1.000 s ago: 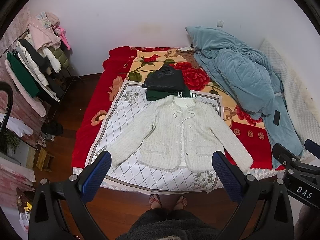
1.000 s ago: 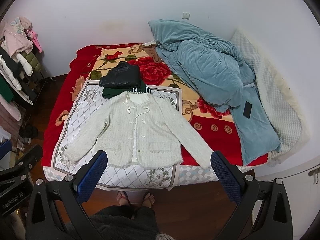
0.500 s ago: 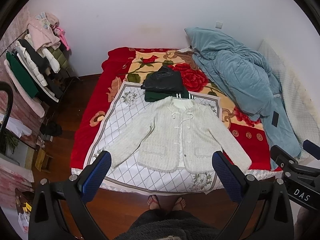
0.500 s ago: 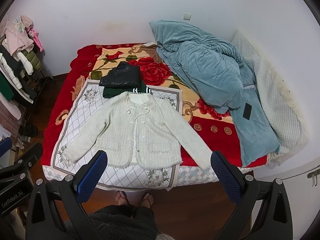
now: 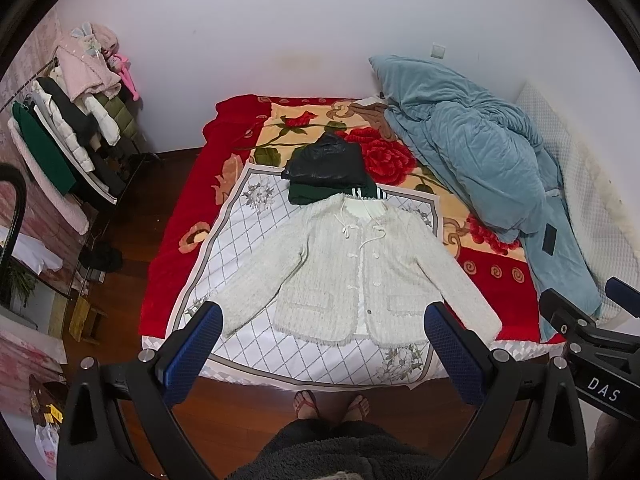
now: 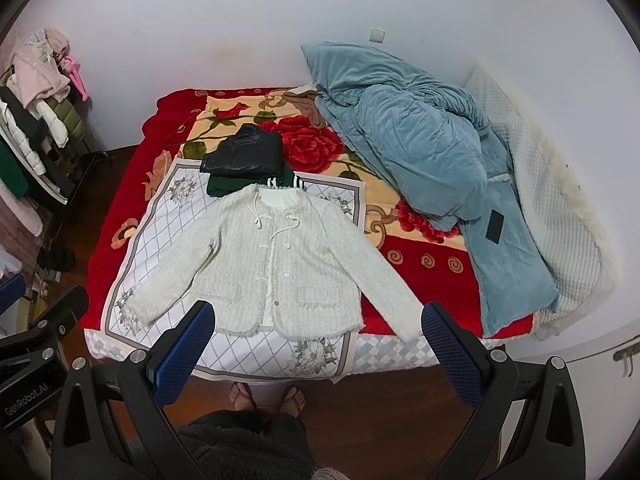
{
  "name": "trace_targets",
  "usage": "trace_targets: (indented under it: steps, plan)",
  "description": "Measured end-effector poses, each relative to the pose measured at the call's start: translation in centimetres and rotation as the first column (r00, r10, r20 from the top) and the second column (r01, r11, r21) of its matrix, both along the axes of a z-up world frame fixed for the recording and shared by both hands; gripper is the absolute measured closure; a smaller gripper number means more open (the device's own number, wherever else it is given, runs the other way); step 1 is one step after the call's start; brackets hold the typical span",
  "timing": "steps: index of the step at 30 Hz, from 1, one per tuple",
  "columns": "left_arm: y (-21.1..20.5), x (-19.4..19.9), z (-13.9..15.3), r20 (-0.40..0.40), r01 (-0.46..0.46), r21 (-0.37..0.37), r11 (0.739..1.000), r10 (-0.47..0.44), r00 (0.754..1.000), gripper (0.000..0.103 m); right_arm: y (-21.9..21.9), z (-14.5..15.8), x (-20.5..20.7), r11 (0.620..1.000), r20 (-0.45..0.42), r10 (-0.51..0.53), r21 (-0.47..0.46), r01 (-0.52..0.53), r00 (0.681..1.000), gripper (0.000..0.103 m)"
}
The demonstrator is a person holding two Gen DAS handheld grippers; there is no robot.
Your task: Fold large clothes
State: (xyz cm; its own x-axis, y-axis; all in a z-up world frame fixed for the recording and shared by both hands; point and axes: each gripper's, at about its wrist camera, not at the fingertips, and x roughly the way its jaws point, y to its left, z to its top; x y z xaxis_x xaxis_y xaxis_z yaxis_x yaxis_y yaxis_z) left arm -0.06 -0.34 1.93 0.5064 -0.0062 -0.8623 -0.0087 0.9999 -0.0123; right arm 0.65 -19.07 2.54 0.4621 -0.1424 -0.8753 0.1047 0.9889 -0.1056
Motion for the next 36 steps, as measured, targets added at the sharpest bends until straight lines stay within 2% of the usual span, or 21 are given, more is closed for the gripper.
trace_targets:
  steps: [31,35,36]
  plan:
    - [-0.7,0.5,0.3,0.007,0.002,-0.010,1.000,-0.002,1.000,0.000,0.3,0.5,0.0,1.000,0.002,-0.004,-0.003,0.004,1.000,0.000]
    - [-0.8,2.3,-0.2,0.031,-0.004,0.019,1.000,0.003,1.000,0.000,0.0,0.6,1.1,1.000,-0.009,-0.025,0.006,0.025,1.000,0.000]
    - [-0.8,3.2,-0.9,0.044,-0.009,0.031,0.999,0.008,0.999,0.000,-0.6,0.1,1.7,0.998,-0.016,-0.044,0.032,0.044,0.999,0.000]
